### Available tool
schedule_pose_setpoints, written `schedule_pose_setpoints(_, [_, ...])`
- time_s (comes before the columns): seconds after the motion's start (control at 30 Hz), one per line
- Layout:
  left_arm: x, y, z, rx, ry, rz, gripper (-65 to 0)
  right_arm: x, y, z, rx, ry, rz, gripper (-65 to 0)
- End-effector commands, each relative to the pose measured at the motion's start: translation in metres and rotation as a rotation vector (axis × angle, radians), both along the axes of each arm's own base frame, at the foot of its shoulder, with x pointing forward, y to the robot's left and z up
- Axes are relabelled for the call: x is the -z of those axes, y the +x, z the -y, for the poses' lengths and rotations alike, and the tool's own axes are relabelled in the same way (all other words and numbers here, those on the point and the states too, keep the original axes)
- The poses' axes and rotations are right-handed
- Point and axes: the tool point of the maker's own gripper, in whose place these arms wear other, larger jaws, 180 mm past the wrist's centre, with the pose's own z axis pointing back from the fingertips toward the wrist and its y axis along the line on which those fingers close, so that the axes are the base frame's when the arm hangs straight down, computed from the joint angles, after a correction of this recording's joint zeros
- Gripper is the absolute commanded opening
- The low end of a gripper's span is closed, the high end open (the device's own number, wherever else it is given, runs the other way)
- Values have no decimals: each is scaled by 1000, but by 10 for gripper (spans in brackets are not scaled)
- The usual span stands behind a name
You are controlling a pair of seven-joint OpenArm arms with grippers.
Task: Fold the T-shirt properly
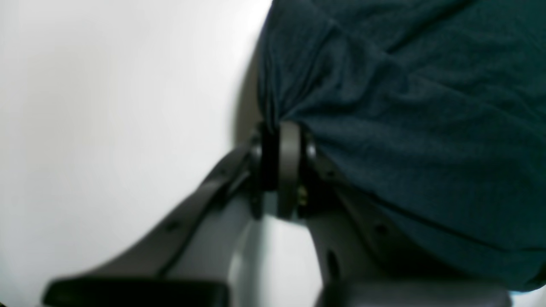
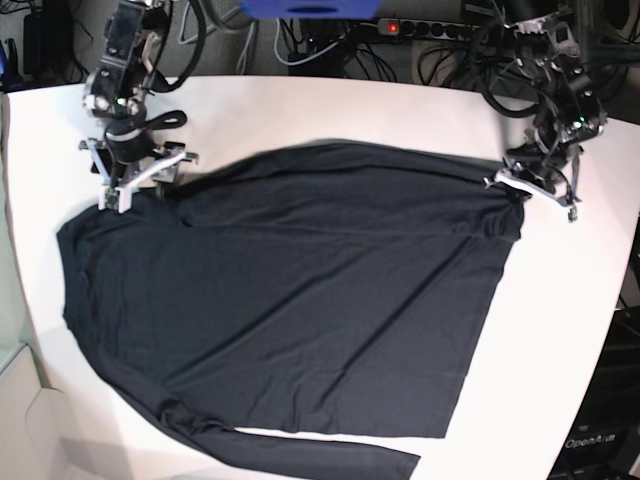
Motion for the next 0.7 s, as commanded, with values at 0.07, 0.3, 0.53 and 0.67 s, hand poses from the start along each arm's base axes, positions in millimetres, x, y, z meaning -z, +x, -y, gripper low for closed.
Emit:
schedule_pose_setpoints(0.07, [-13,7,-12,4,38,37,-650,-3,10,1,-1,7,31,-265])
schedule_pose_setpoints(0.3, [-14,6,-15,2,43,36,-650,5,17,19,61,23,22,-268])
schedule_pose_setpoints(0.53, [-14,7,-15,4,45,38,-650,4,19,28,92,25,28,-450])
schedule_pose_setpoints(0.67, [-18,8,-15,3,46,48,-650,3,20,29,90,22,31,-623])
